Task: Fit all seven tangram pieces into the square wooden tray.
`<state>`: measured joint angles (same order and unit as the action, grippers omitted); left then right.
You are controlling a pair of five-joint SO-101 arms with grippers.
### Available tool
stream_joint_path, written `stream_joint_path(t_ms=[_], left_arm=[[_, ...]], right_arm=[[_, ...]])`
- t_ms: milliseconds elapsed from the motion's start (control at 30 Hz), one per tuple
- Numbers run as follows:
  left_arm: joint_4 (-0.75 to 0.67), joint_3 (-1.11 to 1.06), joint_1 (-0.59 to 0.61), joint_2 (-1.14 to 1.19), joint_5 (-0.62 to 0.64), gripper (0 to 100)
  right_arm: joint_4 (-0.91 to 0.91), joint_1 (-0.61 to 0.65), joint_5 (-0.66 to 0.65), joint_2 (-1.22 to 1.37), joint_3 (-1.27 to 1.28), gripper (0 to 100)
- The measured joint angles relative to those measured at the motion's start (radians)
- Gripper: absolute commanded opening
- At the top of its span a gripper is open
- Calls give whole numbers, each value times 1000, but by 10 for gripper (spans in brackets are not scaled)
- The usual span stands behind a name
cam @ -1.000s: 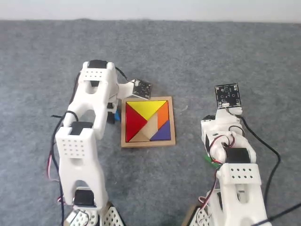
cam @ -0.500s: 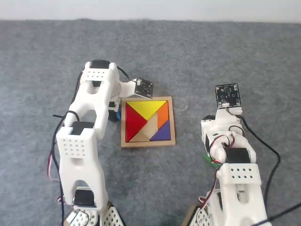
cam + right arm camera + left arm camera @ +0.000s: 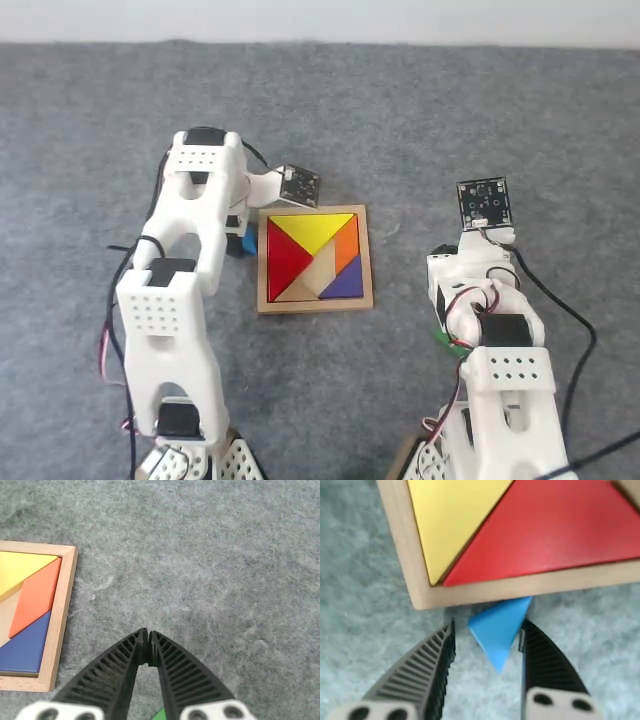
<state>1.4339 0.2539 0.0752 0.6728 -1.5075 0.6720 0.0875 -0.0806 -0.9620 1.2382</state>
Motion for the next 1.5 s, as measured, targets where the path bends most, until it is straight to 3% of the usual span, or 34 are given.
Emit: stream_joint_path(t_ms=[300, 433, 1267, 1500], left_arm=[[-2, 8, -26, 18, 0, 214], [2, 32, -23, 34, 0, 165], [52, 31, -14, 34, -5, 112], [57, 31, -11, 34, 14, 45]], right_arm=[[0, 0, 0, 0, 0, 8], [0, 0, 0, 0, 0, 8], [0, 0, 0, 0, 0, 8], [0, 0, 0, 0, 0, 8]])
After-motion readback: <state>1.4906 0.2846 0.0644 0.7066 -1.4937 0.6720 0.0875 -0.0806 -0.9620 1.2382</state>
